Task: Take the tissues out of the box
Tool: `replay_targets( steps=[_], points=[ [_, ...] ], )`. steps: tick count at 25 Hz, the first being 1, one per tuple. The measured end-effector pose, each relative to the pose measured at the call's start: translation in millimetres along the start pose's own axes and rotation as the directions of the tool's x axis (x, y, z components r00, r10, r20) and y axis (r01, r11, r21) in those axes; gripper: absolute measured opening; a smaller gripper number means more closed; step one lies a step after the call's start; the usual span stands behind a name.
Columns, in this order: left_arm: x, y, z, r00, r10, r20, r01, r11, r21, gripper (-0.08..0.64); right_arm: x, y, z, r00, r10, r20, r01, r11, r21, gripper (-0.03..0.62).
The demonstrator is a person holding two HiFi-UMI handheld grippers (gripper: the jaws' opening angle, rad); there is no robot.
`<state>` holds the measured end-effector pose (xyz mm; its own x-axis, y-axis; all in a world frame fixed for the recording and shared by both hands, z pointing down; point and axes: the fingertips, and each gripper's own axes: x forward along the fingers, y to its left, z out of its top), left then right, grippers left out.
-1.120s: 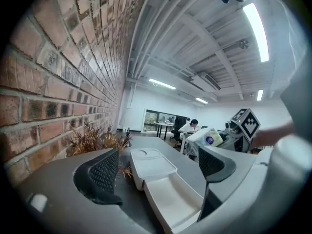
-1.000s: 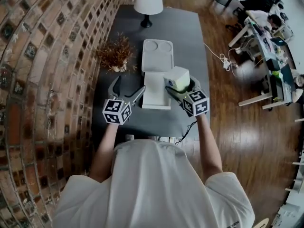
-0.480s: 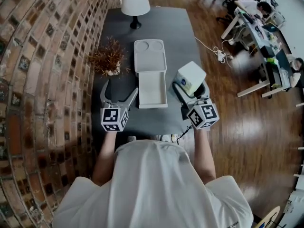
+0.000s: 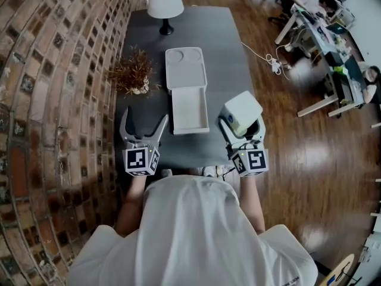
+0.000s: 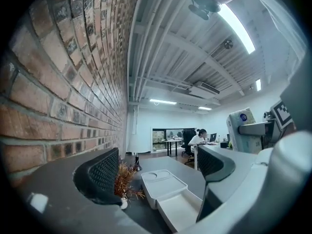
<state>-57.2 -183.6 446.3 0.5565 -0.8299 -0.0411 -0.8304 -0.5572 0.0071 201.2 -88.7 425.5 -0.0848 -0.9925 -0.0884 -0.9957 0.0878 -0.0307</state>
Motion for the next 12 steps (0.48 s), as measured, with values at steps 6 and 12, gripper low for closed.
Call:
replay_targets(
  steps=[6, 12],
  points=[
    [-18.6, 8.1, 4.4, 0.997, 0.074, 0.018, -0.075, 0.996, 0.039, 0.494, -7.1, 4.8, -3.7, 1.0, -0.025, -0.01, 0.024, 0.998, -0.055, 0.489],
    [-24.5, 17.1, 4.0, 0.992, 0.13, 0.006, -0.13, 0.99, 0.061, 0.474, -0.6, 7.4, -20.1, 0.995, -0.072, -0.065, 0.066, 0.995, -0.078, 0.489]
  ],
)
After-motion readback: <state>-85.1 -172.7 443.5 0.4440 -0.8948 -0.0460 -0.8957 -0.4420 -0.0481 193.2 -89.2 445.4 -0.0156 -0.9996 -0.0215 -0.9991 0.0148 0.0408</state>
